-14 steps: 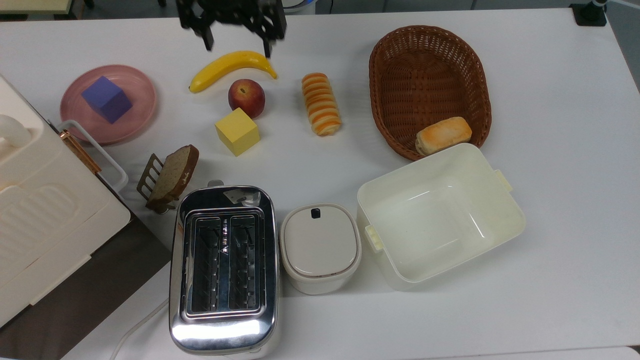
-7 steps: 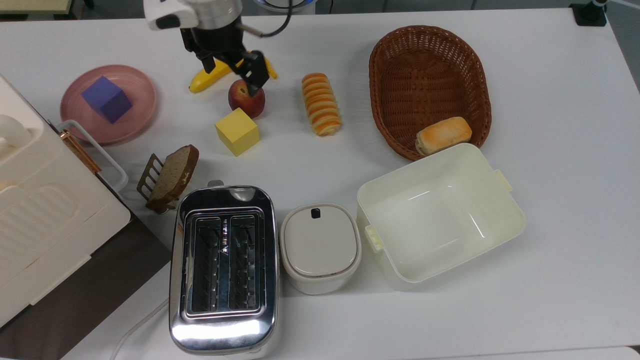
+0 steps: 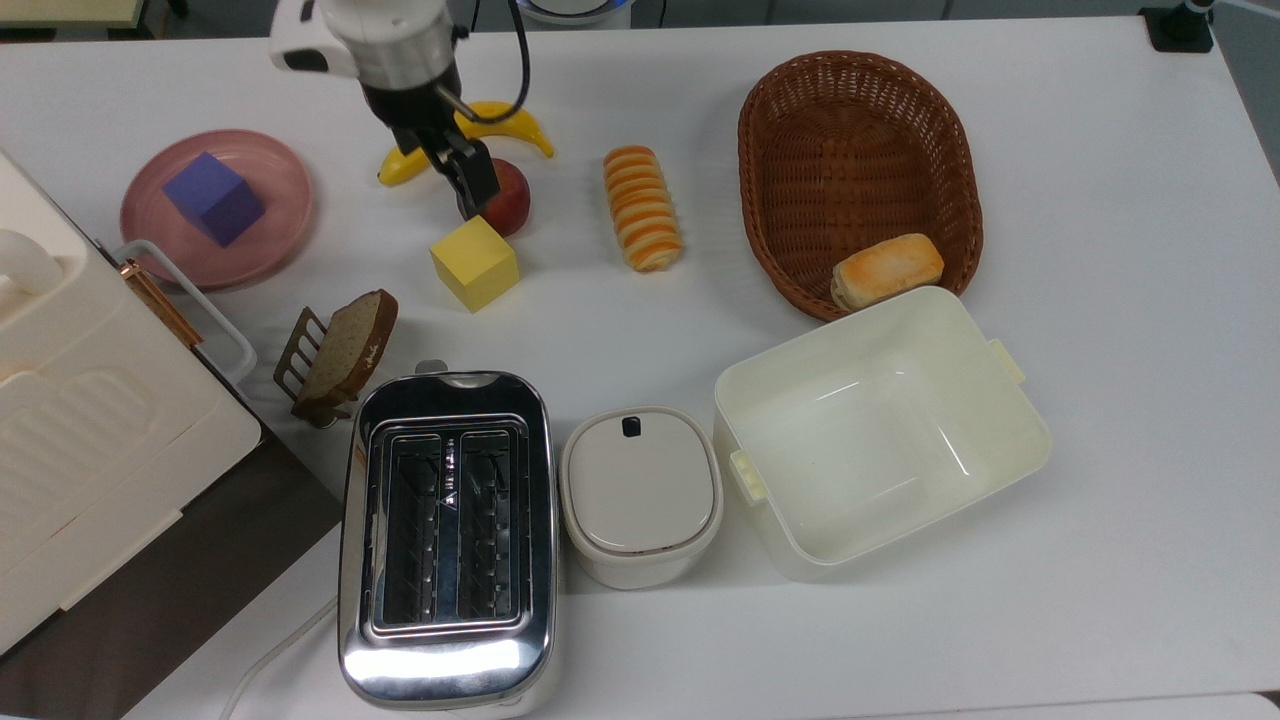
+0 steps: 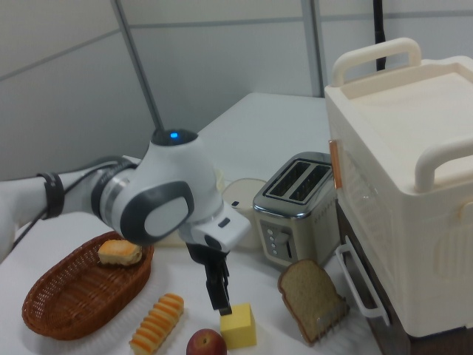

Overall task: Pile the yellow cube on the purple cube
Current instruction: 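Move the gripper down over the yellow cube, then close the gripper on the yellow cube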

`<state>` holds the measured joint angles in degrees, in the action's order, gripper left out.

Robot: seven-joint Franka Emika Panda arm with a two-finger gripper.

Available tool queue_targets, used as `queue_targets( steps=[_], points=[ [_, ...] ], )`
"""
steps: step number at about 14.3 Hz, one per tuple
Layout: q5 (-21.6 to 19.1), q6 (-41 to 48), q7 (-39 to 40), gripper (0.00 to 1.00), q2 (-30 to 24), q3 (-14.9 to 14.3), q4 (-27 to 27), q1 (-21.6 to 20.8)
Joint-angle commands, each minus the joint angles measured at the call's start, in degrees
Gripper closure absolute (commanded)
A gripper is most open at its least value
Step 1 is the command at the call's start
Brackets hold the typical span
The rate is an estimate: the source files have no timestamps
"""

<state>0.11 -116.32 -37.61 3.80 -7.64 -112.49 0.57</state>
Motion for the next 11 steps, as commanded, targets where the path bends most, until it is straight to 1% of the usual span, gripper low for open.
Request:
queue_targets(
  steps=[1,5,8,11],
  points=[
    [3.22,-6.01,-1.76,0.0,2.08,0.08,-3.09,-1.27],
    [4.01,-9.0,-1.5,0.0,3.85,0.26,-3.09,-1.27],
    [6.82,-9.1,-0.62,0.0,4.9,1.05,-3.61,-1.18],
    [7.0,-9.44,-0.36,0.0,6.04,1.05,-3.53,-1.18]
  ],
)
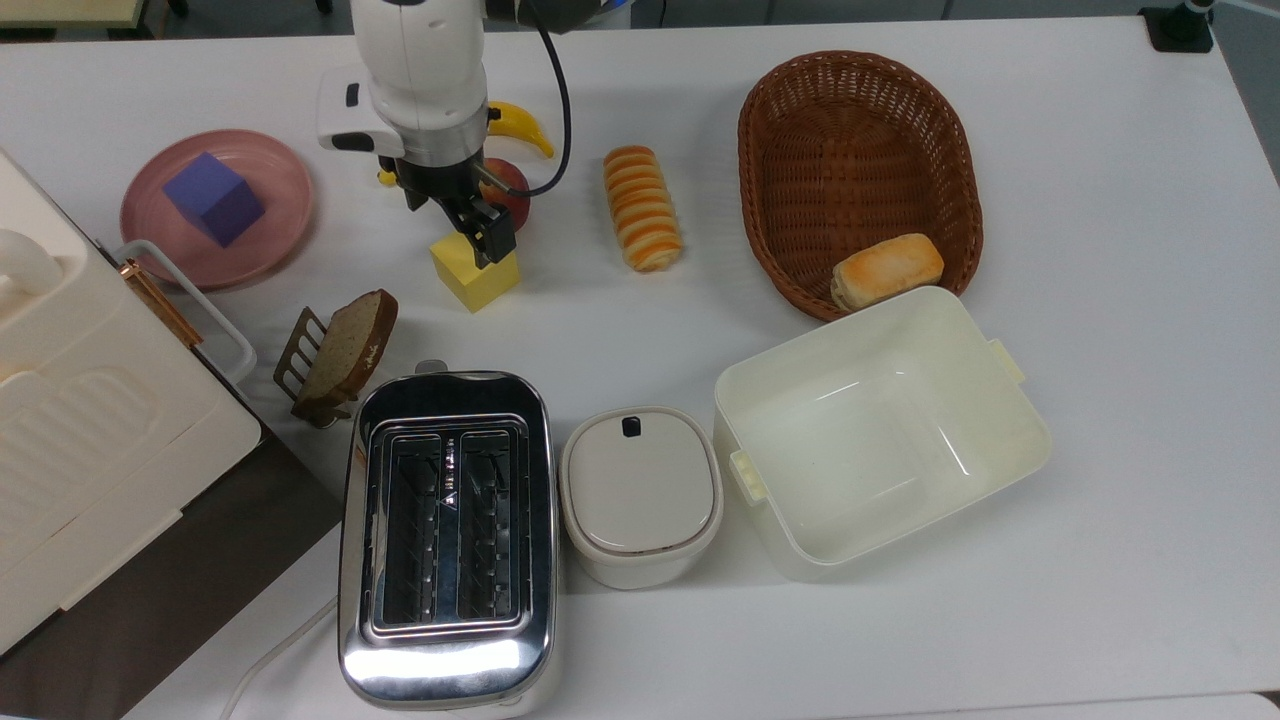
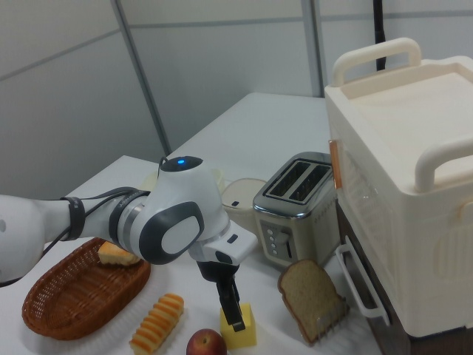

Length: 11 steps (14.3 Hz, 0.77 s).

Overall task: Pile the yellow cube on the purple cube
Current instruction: 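Close the gripper on the yellow cube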

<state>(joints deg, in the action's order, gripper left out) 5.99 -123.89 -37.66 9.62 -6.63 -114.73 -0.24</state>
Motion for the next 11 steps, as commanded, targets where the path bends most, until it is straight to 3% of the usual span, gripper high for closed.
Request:
queue_targets(
  steps=[1,11],
  points=[
    [1.13,-2.66,1.18,0.0,0.57,0.04,-1.29,-0.37],
    [1.48,-4.25,1.72,0.0,2.86,0.21,-1.29,-0.46]
  ],
)
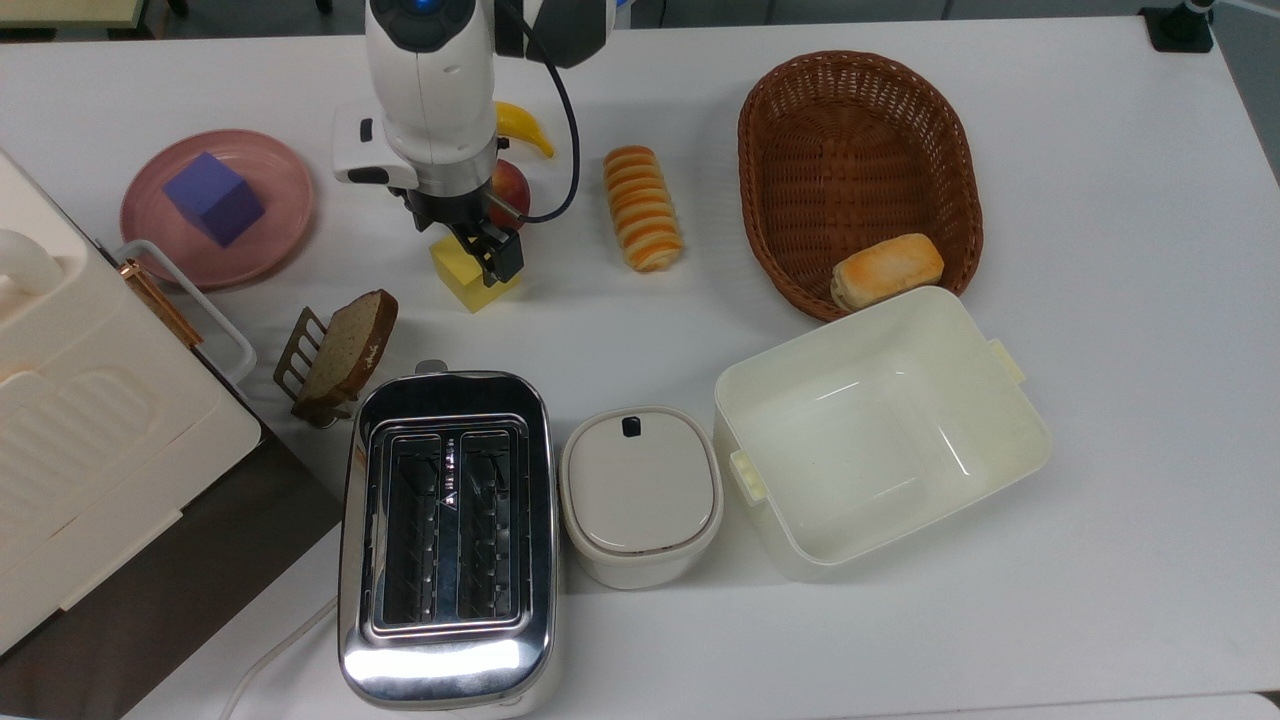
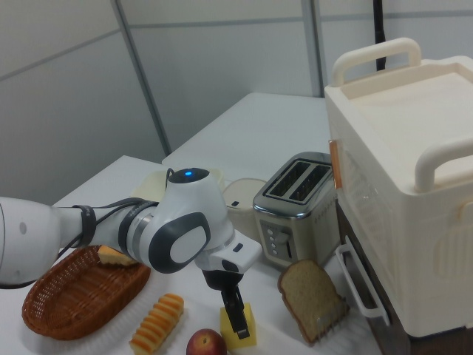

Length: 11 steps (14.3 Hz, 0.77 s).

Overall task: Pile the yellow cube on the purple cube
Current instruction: 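Close the gripper on the yellow cube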

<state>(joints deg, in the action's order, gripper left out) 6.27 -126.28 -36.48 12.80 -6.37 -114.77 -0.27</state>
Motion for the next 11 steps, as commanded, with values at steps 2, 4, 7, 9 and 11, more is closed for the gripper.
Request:
queue_targets(
  steps=[2,4,7,9,11],
  points=[
    [1.64,-1.87,0.53,0.0,-0.15,-0.04,-1.34,-0.44],
    [1.9,-1.78,0.62,0.53,0.37,-0.04,-1.34,-0.35],
    [4.19,-1.78,0.53,0.82,0.47,-0.04,-1.34,-0.44],
    [4.28,-1.78,0.53,0.84,0.38,-0.04,-1.16,-0.44],
    [4.28,-1.52,0.53,0.84,-0.23,0.04,-0.81,-0.44]
  ],
)
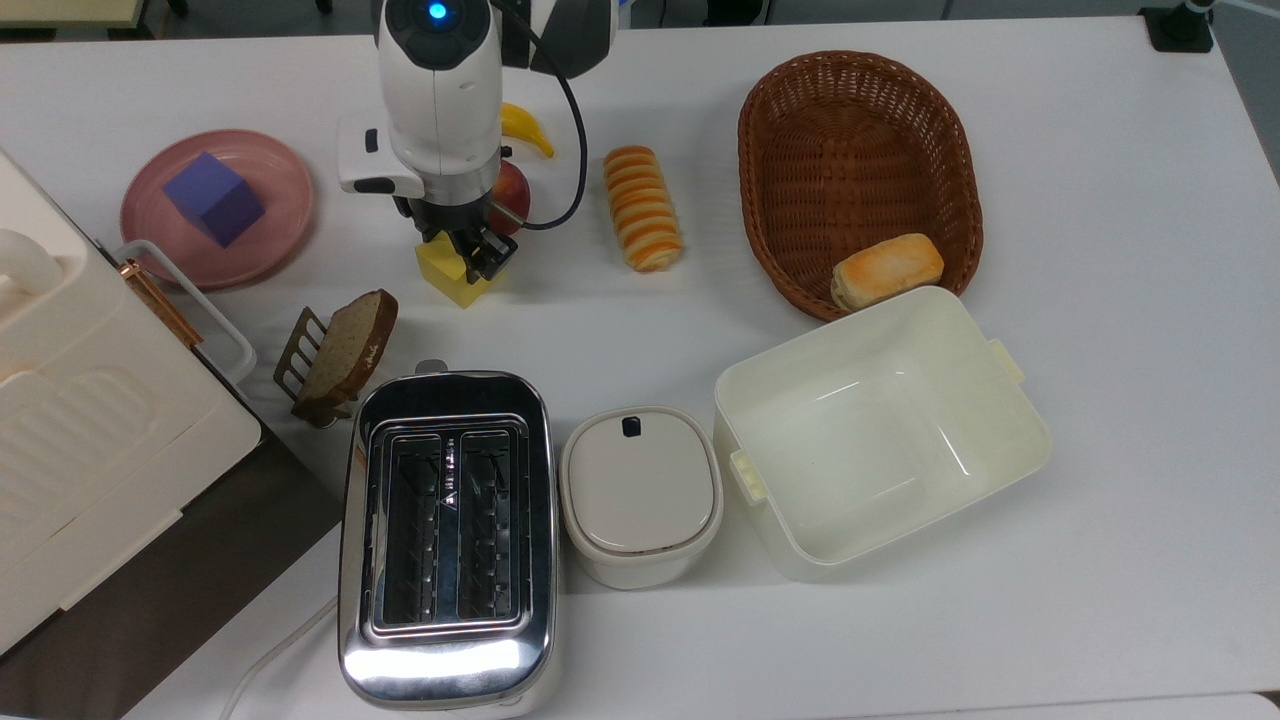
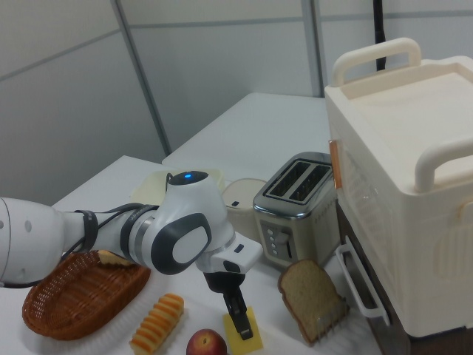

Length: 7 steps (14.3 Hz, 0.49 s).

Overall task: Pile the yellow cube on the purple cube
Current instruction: 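Lift the yellow cube and carry it toward the purple cube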

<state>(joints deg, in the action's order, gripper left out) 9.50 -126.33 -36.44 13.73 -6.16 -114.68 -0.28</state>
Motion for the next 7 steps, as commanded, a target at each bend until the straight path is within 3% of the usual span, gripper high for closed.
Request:
queue_targets(
  steps=[1,5,7],
  points=[
    [1.04,-1.29,0.5,0.84,-1.86,-0.25,-0.73,-0.33],
    [1.04,4.31,6.27,0.84,-12.56,0.18,0.15,4.49],
    [1.04,7.93,9.53,0.84,-15.21,0.19,0.94,7.48]
  ],
)
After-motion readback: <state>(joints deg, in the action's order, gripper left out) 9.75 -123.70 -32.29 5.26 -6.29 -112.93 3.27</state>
